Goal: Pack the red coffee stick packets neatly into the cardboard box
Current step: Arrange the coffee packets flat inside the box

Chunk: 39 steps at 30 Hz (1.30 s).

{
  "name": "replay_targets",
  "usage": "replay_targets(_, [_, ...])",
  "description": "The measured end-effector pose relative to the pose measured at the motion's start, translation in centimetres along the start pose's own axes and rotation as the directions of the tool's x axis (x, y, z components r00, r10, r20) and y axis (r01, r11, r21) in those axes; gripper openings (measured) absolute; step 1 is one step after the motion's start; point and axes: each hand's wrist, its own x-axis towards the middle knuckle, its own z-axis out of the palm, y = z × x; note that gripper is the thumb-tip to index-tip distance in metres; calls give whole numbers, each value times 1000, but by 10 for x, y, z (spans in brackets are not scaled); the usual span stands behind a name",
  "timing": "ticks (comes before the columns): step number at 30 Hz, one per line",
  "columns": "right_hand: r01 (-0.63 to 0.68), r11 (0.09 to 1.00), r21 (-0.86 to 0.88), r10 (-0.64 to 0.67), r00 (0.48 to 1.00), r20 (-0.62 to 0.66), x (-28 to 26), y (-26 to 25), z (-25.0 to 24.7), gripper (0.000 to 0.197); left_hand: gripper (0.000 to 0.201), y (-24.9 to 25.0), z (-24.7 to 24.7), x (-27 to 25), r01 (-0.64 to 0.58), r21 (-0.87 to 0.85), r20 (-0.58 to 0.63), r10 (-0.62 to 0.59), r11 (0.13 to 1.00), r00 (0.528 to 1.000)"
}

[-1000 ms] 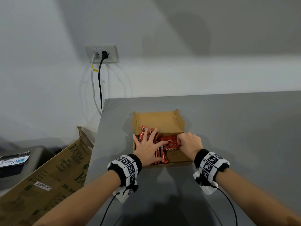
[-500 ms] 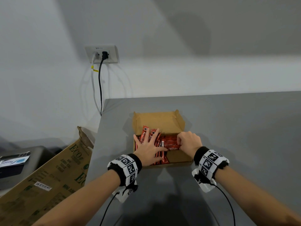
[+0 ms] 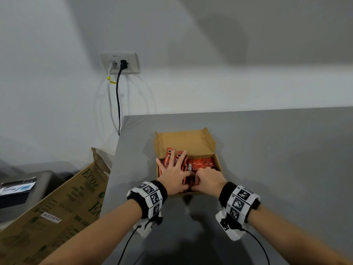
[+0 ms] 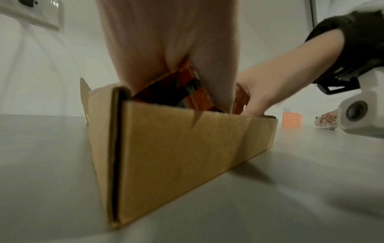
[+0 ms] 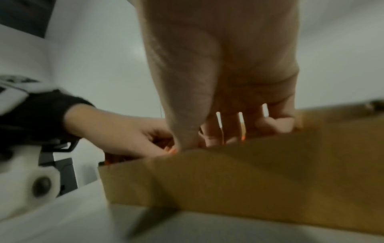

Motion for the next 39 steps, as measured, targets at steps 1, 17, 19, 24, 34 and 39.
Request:
replay_targets(1, [-7,1000,6,7,1000,-1,2,-1,2,24,42,0,0,0,1,-2,0,-1,1000,1000])
replay_targets(17, [-103,978,180,87,992,92,8,7,5,17,45,-1,0,0,-5,0,0,5,1000,1000])
replay_targets(19, [-104,981,167,98,994,43,5,6,5,22,45,-1,0,0,-5,1,-1,5,1000,1000])
replay_targets(24, [-114,983,144,109,993,37,6,2,4,17,45,0,-1,-1,-1,-3,6,1,1000,1000])
replay_targets(34, [-33,998,54,26,993,115,-3,-1,-10,10,47,0,-2,-2,-1,-4,8,1,1000,1000])
replay_targets(39, [-2,998,70,-11,984,176,-2,22,-34,12,49,-1,-1,-1,-11,-12,13,11,1000,1000])
